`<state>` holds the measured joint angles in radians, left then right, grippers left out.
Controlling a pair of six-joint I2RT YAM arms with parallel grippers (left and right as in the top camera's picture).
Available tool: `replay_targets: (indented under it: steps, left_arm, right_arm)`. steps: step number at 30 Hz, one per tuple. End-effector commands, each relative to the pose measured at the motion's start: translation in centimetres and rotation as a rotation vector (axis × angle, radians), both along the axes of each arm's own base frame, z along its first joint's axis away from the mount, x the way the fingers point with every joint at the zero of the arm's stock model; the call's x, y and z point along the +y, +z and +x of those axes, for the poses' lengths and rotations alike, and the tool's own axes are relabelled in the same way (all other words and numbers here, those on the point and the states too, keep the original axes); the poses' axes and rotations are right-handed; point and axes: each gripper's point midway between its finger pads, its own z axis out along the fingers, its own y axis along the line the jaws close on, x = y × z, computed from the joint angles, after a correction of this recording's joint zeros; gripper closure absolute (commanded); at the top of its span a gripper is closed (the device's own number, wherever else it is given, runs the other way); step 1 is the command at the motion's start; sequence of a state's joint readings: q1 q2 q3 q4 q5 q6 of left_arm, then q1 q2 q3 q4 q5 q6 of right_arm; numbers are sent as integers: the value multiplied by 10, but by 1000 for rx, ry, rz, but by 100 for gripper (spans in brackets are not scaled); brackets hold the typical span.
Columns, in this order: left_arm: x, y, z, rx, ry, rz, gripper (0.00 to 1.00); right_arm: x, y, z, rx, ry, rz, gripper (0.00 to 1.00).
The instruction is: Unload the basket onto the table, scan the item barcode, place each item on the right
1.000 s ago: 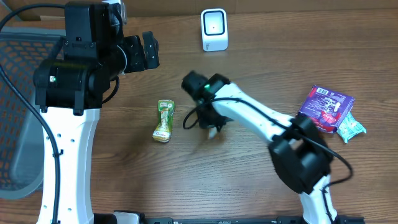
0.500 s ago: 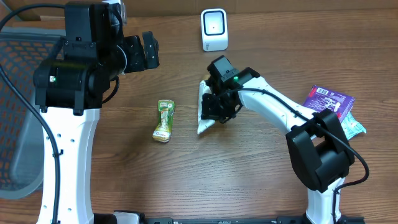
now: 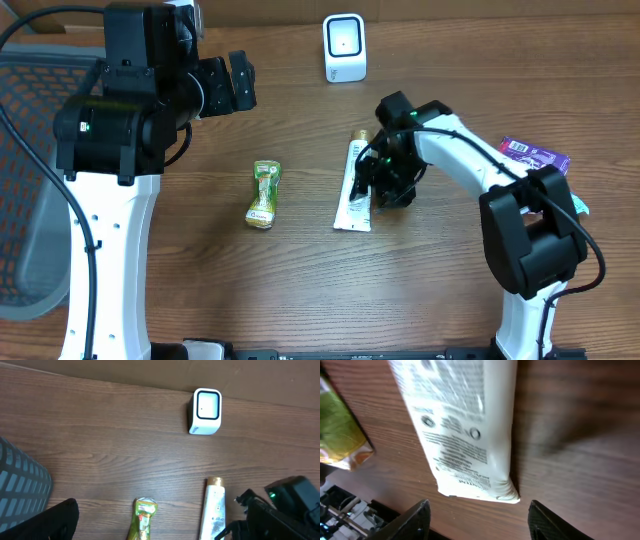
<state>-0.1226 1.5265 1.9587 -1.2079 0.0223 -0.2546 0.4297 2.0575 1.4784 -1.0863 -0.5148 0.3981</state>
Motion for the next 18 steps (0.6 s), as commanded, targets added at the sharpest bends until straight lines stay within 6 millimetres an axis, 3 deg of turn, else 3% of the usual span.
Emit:
replay_targets:
  steps: [1, 10, 18]
  left_arm:
    - [0, 1, 2, -7, -8, 15, 1]
    - [0, 1, 2, -7, -8, 15, 0]
    - [0, 1, 2, -7, -8, 15, 0]
  right_arm:
    - [3, 34, 24, -137, 43, 71, 37]
    - [-16, 37, 55, -225, 6, 94, 36]
    - [-19, 28, 61, -231, -53, 76, 36]
